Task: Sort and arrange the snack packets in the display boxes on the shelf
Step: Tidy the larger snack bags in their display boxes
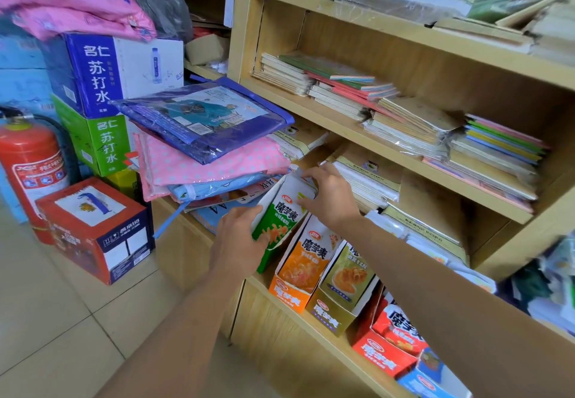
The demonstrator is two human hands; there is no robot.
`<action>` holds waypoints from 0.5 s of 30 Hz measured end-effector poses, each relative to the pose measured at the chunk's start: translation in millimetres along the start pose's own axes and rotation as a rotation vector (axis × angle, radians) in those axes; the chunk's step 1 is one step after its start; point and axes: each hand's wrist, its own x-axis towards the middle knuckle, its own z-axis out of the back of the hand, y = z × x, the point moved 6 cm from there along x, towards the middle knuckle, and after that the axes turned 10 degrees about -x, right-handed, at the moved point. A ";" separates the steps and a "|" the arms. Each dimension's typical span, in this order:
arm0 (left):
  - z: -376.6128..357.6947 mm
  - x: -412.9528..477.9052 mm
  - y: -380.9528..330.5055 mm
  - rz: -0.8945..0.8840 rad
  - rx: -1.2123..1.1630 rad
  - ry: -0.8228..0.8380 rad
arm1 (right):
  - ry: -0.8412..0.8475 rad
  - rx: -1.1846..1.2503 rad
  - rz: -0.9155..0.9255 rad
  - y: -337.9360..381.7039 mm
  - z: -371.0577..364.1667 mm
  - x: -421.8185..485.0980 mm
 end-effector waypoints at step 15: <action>-6.7 -0.5 3.1 -0.002 0.027 0.045 | 0.266 -0.260 0.130 -20.5 -6.0 -7.3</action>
